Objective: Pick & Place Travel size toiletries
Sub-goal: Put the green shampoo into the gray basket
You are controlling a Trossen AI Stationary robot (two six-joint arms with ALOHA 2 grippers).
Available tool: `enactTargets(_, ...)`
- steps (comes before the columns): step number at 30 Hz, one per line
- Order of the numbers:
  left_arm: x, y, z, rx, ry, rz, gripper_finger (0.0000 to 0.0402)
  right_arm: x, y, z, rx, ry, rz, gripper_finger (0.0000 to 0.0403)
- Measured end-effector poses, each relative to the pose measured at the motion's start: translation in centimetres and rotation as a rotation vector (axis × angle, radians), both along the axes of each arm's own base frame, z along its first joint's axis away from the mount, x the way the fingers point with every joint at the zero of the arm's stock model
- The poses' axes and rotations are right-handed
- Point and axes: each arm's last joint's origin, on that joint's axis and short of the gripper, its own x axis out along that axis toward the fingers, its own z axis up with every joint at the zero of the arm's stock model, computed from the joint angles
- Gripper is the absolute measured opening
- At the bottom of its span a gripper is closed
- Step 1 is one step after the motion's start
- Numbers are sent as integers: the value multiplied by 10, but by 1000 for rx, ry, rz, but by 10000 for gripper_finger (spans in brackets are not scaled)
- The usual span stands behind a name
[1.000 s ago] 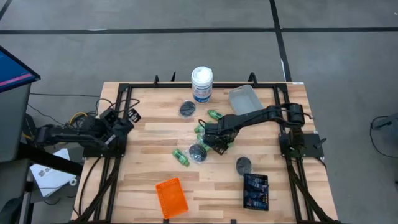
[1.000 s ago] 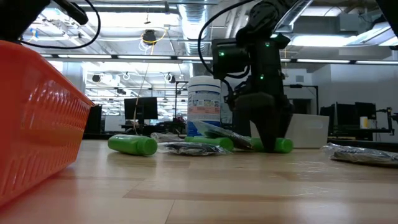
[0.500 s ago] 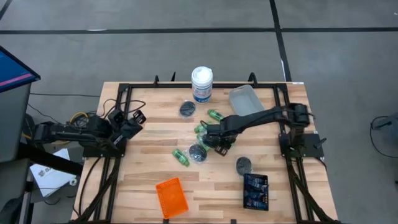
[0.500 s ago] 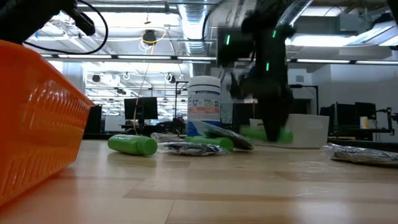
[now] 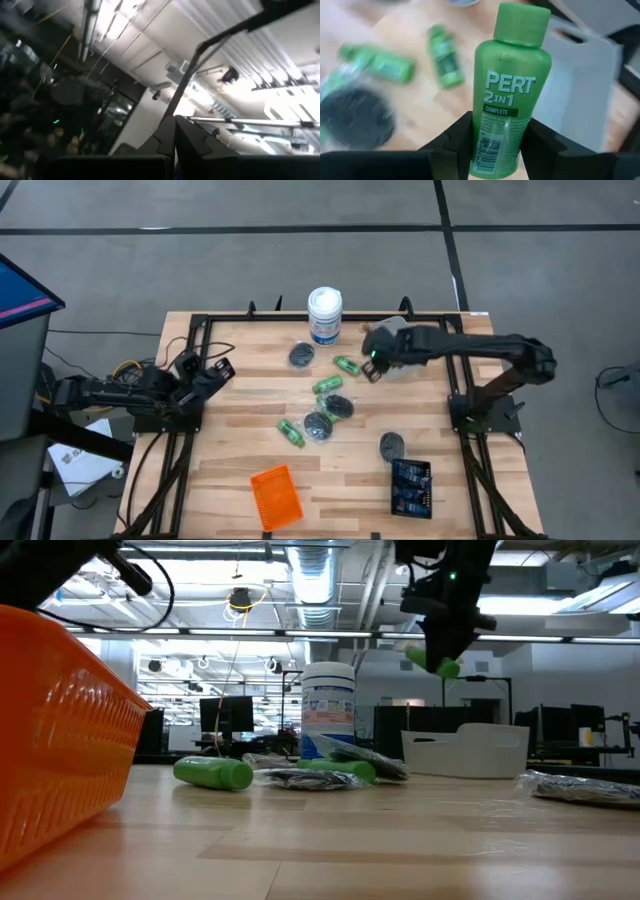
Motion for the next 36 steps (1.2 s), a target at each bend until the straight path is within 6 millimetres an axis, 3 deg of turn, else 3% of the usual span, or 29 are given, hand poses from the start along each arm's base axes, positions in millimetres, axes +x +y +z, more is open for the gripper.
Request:
enactTargets(8, -15, -3, 10, 254, -167, 20, 1, -15, -59, -10, 14, 80, -144, 126)
enactTargets(15, -17, 6, 6, 283, -69, -55, 1, -19, -92, -32, 94, 161, -172, 128)
enactTargets(30, -6, 44, -28, 204, 362, 235, 1, -5, -111, -83, 267, 291, -124, 136)
enactTargets(36, -4, 53, -44, 127, 522, 412, 1, -3, -112, -87, 307, 280, -104, 162)
